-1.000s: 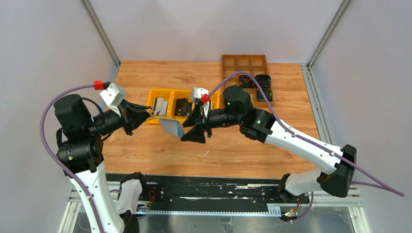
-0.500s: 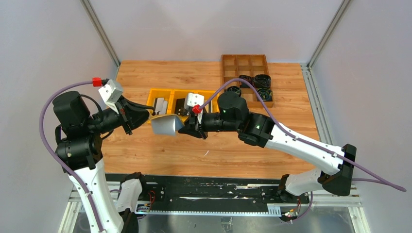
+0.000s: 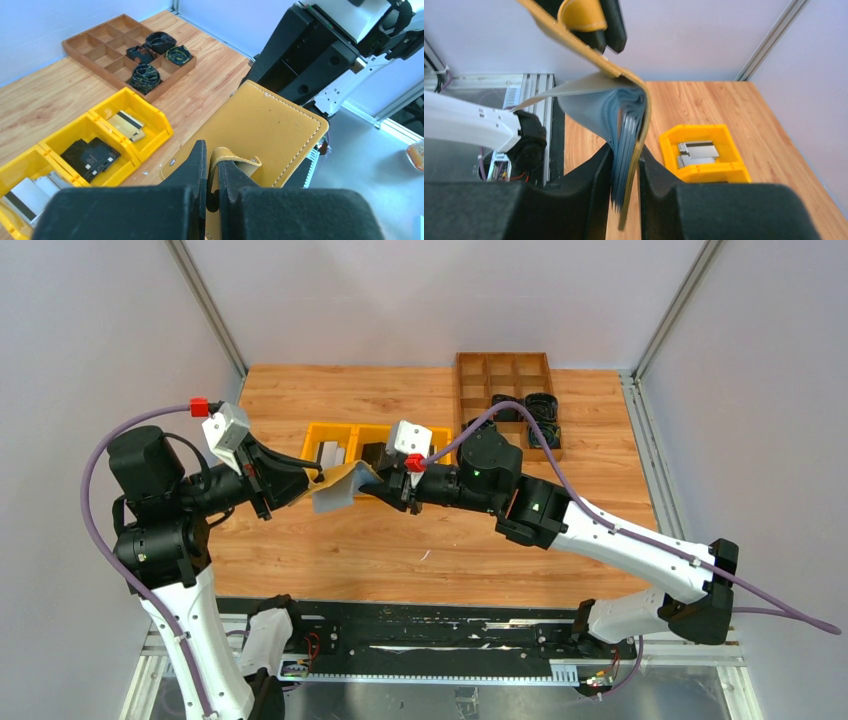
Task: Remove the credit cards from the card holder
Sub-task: Remove the credit card from the card holder.
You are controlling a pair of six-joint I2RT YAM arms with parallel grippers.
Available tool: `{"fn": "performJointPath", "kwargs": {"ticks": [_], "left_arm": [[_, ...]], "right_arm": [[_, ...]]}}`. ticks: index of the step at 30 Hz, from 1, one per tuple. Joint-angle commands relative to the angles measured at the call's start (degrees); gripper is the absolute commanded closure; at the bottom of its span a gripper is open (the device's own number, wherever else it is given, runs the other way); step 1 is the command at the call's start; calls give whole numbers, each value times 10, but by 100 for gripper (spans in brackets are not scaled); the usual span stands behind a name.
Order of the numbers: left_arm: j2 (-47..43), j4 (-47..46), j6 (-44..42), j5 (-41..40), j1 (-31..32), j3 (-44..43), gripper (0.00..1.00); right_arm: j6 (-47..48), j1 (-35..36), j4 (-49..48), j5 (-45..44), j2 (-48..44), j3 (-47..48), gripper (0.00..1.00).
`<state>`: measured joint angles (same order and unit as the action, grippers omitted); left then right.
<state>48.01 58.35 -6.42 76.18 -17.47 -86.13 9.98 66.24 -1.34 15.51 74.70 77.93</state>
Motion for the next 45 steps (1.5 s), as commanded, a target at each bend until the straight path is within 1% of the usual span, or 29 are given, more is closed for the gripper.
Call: {"fn": "performJointPath", "kwargs": {"ticks": [1, 3, 7, 10, 12, 13, 14, 15, 16, 19, 20, 21, 22, 23, 24, 27, 31, 33, 36, 39, 41, 45], "left_arm": [[1, -2, 19, 34, 3, 3, 100], [2, -2, 24, 44, 2, 6, 100], [4, -2, 28, 57, 3, 11, 100], [5, -2, 29, 60, 2, 14, 100], [5, -2, 28, 59, 2, 15, 100], [5, -1, 26, 55, 2, 14, 100], [5, -1, 22, 47, 2, 13, 100], [5, -1, 13, 34, 2, 10, 96], [5, -1, 3, 18, 3, 7, 85], [4, -1, -35, -49, 2, -11, 41], [4, 0, -50, -77, 2, -20, 33], [1, 0, -63, -101, 1, -28, 27], [-1, 1, -77, -122, 2, -34, 12], [-5, 1, -89, -135, 2, -38, 4], [-9, 1, -96, -137, 2, -39, 1], [-20, 1, -96, -123, 2, -30, 0], [-47, 0, -98, -86, 1, -6, 0], [-55, 1, -107, -83, 2, 2, 0], [-55, 2, -115, -91, 2, -5, 0], [-54, 3, -118, -81, 2, -4, 0], [-60, 4, -132, -83, 2, 11, 0], [-79, 5, -185, -124, 2, 56, 0]], "right_arm": [[-20, 9, -89, -17, -12, -2, 75], [-30, 9, -96, -15, -9, -2, 75], [-48, 9, -110, 13, -4, -1, 70], [-65, 9, -112, 44, 2, 2, 70], [-72, 9, -107, 64, 6, 5, 75], [-77, 9, -102, 70, 6, 7, 79], [-82, 9, -95, 71, 7, 10, 86], [-84, 9, -86, 68, 8, 14, 95], [-86, 9, -76, 62, 9, 18, 99], [-94, 9, -27, 16, 13, 39, 100], [-96, 9, -4, -11, 17, 51, 100], [-104, 8, 26, -36, 23, 67, 100], [-117, 8, 55, -60, 30, 89, 100], [-125, 8, 77, -70, 38, 104, 100], [-133, 8, 95, -74, 45, 117, 100], [-150, 8, 138, -94, 64, 145, 100], [-168, 9, 186, -133, 87, 179, 100], [-176, 9, 210, -153, 99, 199, 100], [-190, 8, 229, -217, 104, 216, 100], [-207, 7, 232, -251, 101, 217, 100], [-234, 0, 232, -235, 97, 219, 100], [-294, -3, 226, -187, 102, 232, 100]]}}
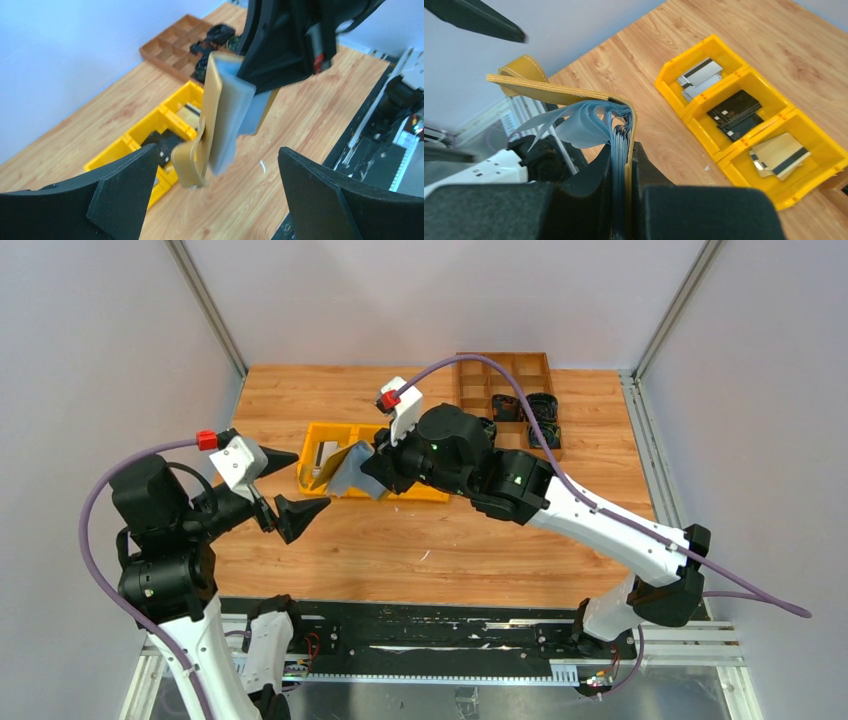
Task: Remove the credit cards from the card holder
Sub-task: Remove the credit card from the card holder.
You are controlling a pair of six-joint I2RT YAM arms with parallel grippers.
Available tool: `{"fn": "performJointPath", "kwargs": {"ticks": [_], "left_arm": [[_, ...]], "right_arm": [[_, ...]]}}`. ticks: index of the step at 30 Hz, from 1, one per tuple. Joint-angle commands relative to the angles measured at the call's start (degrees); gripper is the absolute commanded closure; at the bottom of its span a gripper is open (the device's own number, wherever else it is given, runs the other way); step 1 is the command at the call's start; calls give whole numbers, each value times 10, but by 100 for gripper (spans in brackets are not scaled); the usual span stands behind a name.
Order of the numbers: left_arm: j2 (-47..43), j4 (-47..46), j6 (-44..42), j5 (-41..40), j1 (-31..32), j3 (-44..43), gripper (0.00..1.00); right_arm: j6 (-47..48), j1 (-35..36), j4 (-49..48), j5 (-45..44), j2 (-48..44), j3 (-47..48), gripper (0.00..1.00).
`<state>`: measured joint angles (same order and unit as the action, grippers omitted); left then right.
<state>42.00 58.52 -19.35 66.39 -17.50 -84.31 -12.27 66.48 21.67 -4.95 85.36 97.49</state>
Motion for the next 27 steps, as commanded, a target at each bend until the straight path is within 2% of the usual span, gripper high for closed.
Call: {"fn": "performJointPath", "kwargs": {"ticks": [1, 5, 10, 19, 22, 27], "left_arm": [[-27, 3, -85, -38, 2, 54, 0], [-58, -4, -127, -63, 2, 102, 0], [-64, -5, -123, -44, 2, 107, 0], [-63, -7, -158, -68, 2, 136, 1], [-65, -8, -168, -84, 2, 145, 15], [-42, -8, -128, -64, 2, 115, 61]], "right_arm": [[-89, -5, -7, 34, 3, 42, 100], [-138, -3, -11, 96, 31, 68, 100], [-170, -2, -29, 125, 52, 74, 100], [-190, 1, -35, 169, 61, 81, 100], [-197, -2, -40, 195, 59, 76, 95], [-215, -26, -73, 262, 42, 33, 73]]}}
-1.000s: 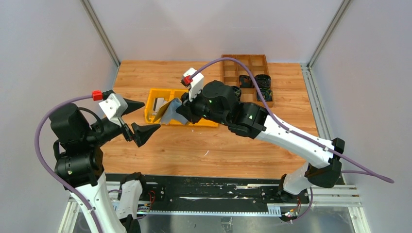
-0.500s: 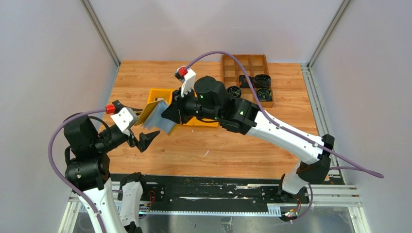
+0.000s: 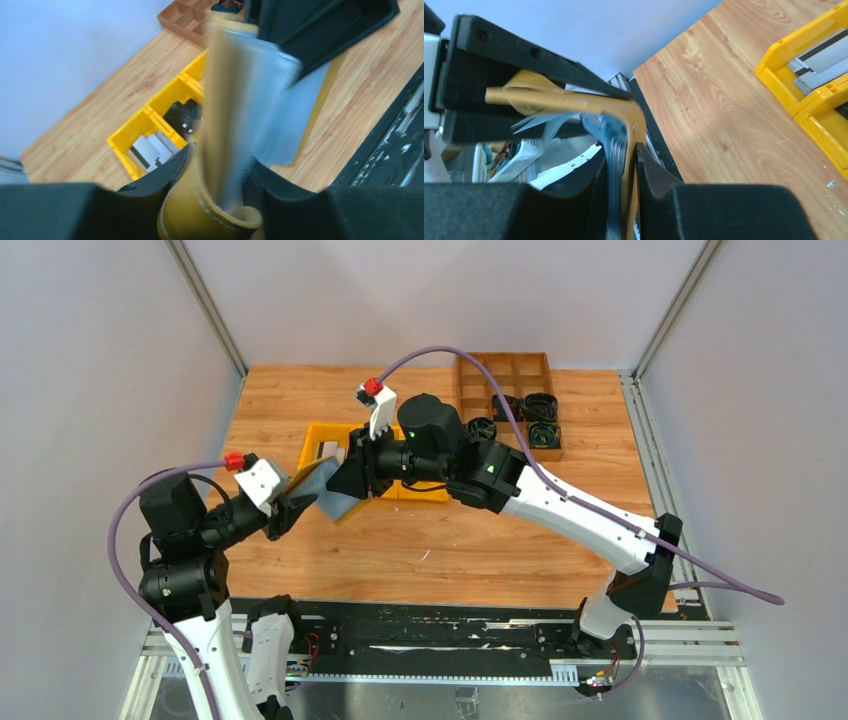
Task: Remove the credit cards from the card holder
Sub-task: Remove the credit card from the card holder.
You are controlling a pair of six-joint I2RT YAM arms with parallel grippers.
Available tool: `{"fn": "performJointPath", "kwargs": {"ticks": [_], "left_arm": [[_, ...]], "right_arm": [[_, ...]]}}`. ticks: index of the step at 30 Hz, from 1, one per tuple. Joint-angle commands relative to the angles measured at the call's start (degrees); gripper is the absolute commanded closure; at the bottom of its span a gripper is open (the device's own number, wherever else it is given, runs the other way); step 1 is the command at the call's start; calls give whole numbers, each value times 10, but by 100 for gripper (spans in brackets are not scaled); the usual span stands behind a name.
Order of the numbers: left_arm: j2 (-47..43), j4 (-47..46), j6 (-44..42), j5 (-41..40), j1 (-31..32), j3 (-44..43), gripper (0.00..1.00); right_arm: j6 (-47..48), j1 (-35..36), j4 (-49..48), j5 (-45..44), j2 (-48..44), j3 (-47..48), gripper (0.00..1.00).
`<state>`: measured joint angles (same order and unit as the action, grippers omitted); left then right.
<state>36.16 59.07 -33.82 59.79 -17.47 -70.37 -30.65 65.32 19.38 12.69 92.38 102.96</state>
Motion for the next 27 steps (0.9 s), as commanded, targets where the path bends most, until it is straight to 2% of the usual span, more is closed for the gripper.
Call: {"fn": "performJointPath", "kwargs": {"ticks": [1, 5, 9, 13, 17, 20, 23, 27], "left_arm": [[23, -13, 27, 8, 2, -32, 69], [43, -13, 84, 38, 2, -56, 81], [63, -13, 151, 80, 2, -62, 87], [87, -16, 226, 143, 1, -56, 89], [116, -16, 292, 216, 2, -56, 92], [127, -14, 319, 254, 2, -59, 93], [125, -15, 332, 262, 2, -67, 94], [116, -15, 349, 275, 2, -79, 93]], "right_arm": [[-36, -21, -58, 98, -32, -36, 69], [-62, -51, -125, 156, -66, -115, 52], [-67, -69, -212, 209, -108, -191, 44], [-51, -78, -276, 253, -145, -241, 41], [-19, -86, -297, 280, -180, -265, 45], [9, -93, -304, 289, -202, -278, 51], [20, -102, -303, 276, -217, -284, 63], [25, -108, -298, 258, -219, -281, 68]]}}
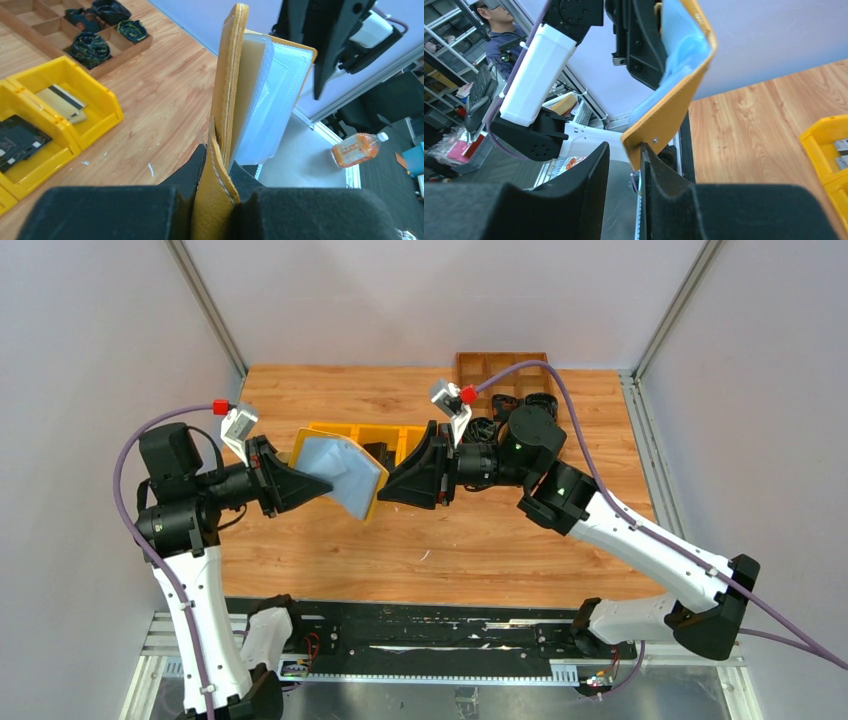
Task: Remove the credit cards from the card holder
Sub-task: Remove the credit card from the card holder.
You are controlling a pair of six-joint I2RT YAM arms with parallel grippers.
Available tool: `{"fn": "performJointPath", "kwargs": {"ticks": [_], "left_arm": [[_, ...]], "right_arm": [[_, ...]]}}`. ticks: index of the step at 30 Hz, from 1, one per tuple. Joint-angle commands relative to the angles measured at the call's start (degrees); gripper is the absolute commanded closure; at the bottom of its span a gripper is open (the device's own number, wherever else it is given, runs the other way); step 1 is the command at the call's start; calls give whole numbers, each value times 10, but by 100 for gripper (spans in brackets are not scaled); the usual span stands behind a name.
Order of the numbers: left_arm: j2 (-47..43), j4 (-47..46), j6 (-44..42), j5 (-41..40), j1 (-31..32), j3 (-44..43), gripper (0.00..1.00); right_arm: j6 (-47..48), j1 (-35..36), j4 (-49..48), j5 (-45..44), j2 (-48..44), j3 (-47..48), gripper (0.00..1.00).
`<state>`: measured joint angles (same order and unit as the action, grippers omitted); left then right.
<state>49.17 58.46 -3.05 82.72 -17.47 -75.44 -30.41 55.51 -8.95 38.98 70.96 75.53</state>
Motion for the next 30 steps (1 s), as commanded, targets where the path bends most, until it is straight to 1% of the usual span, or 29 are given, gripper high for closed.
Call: {"fn": "performJointPath", "kwargs": {"ticks": [1, 2, 3, 4, 5, 6, 9, 10, 12, 15, 18, 20, 25, 30], "left_arm": [[-15, -9, 43, 48, 2, -31, 93], [-18, -9, 47, 48, 2, -33, 93], [-19, -9, 49, 49, 2, -36, 93], [-19, -9, 50, 50, 2, -37, 93], [-20, -9, 51, 51, 2, -38, 93], [-21, -9, 52, 53, 2, -40, 94], [-19, -8, 57, 58, 2, -44, 94], [-17, -8, 58, 60, 2, -44, 94], [-15, -8, 61, 61, 2, -47, 95], [-7, -6, 66, 67, 2, -54, 96], [-2, -6, 75, 71, 2, -59, 97], [-3, -6, 76, 71, 2, -61, 97], [-5, -6, 82, 71, 2, -65, 97], [-8, -6, 85, 72, 2, -72, 97]], "right_arm": [[25, -10, -12, -11, -4, -5, 70], [27, -10, -4, -22, -2, -3, 70], [29, -10, 2, -28, -1, -1, 67], [32, -10, 11, -37, 0, 2, 61], [33, -10, 18, -40, 2, 5, 59], [34, -10, 17, -40, 2, 4, 59], [29, -10, -4, -40, -6, -6, 68], [28, -10, -8, -39, -9, -10, 69], [26, -10, -20, -21, -17, -17, 67], [28, -10, -26, 20, -24, -22, 59], [30, -10, -33, 41, -33, -32, 58], [30, -10, -38, 43, -37, -38, 59], [29, -10, -45, 46, -33, -31, 70], [30, -10, -41, 26, -30, -24, 76]]}}
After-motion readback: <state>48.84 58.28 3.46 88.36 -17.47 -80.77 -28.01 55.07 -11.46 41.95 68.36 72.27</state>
